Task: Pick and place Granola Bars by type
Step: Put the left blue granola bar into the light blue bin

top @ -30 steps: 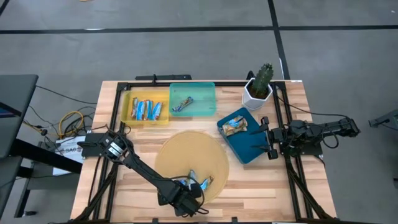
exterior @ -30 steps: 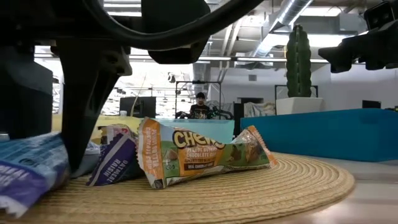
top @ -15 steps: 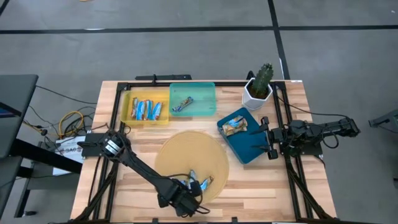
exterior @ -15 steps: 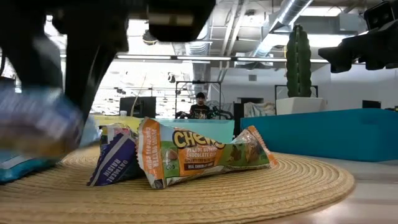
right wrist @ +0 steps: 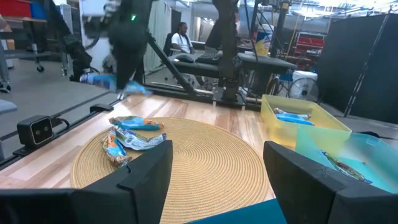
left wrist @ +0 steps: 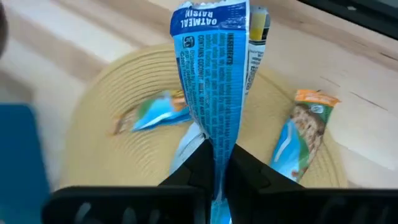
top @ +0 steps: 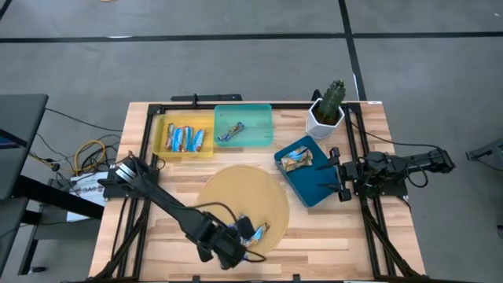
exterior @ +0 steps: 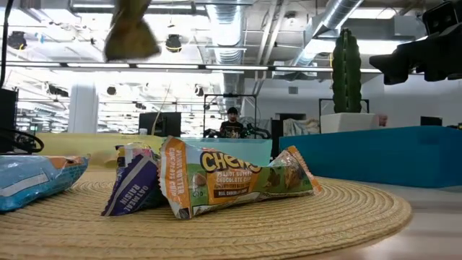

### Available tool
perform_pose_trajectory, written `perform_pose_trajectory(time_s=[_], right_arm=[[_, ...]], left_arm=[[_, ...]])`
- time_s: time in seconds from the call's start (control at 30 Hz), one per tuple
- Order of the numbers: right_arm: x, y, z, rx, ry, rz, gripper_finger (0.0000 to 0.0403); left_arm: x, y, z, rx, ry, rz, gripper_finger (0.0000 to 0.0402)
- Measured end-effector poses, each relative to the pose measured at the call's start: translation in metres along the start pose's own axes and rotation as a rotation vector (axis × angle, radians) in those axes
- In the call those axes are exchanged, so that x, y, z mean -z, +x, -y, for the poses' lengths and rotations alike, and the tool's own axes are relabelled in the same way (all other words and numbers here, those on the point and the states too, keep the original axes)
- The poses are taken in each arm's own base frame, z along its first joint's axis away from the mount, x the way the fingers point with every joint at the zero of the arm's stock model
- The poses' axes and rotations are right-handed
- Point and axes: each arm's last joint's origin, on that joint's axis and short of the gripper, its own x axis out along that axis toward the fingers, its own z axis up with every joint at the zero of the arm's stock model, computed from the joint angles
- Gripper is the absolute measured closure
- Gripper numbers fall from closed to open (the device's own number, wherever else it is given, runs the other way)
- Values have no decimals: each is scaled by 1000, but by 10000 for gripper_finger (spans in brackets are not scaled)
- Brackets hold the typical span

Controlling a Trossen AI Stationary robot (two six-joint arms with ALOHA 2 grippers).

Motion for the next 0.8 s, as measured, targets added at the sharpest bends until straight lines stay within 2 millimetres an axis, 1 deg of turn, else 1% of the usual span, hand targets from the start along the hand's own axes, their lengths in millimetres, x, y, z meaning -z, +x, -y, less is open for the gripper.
perform_pose_trajectory(time_s=[0.17,0.3,0.37,0.6,0.8], right_arm=[[0,0,0,0,0,0,159],[0,0,0,0,0,1,159],[0,0,0,0,0,0,159],[0,0,0,1,0,1,159],[0,0,0,0,0,1,159]], left_arm=[[9,-34,-7,-60,-72,30,386],[15,-53,-10,-94,-149,48,392],[17,-56,-10,-95,-171,47,392],[18,-56,-10,-97,-209,41,388],[26,-54,-23,-176,-406,8,392]])
